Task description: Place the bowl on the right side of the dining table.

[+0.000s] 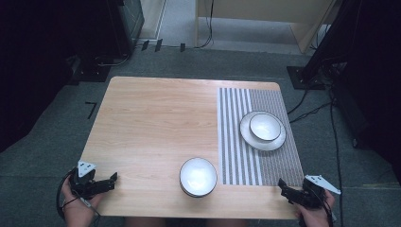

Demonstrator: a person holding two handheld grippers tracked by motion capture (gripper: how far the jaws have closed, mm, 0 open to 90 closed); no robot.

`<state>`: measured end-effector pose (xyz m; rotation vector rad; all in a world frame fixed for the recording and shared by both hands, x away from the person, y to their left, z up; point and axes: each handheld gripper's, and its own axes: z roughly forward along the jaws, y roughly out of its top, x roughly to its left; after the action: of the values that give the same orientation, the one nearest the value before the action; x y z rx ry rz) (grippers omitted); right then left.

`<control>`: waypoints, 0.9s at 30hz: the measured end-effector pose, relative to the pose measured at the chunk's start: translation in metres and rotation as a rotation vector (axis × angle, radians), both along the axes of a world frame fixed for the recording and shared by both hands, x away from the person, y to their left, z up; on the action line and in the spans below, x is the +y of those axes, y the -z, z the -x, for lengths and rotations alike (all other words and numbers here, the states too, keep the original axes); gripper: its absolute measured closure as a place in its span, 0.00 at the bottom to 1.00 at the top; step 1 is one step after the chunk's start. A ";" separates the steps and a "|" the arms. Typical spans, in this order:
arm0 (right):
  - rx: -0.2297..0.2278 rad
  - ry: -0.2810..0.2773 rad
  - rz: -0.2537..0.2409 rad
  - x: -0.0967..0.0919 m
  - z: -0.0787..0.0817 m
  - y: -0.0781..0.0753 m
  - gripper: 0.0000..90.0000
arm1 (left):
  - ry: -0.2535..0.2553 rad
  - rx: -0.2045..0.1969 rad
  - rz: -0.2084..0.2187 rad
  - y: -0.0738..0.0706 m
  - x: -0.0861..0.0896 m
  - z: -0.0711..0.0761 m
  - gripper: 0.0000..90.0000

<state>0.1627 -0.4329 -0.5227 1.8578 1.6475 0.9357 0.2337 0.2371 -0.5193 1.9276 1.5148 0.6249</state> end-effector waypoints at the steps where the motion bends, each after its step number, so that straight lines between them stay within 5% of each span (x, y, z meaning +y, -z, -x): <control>1: 0.000 -0.007 -0.001 0.000 0.001 0.000 0.02 | 0.000 0.000 0.000 0.000 0.000 0.000 0.00; 10: -0.011 -0.019 0.031 -0.001 0.006 0.004 0.02 | 0.000 0.000 0.000 0.000 0.000 0.000 0.00; 19: -0.003 -0.038 0.156 0.008 0.006 0.009 0.02 | 0.000 0.000 0.000 0.000 0.000 0.000 0.00; 27: -0.010 -0.033 0.153 0.009 0.005 0.009 0.01 | 0.002 0.000 -0.001 0.000 0.000 0.000 0.00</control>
<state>0.1582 -0.4240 -0.5322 1.7264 1.6983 0.8065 0.2336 0.2370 -0.5193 1.9291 1.5122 0.6248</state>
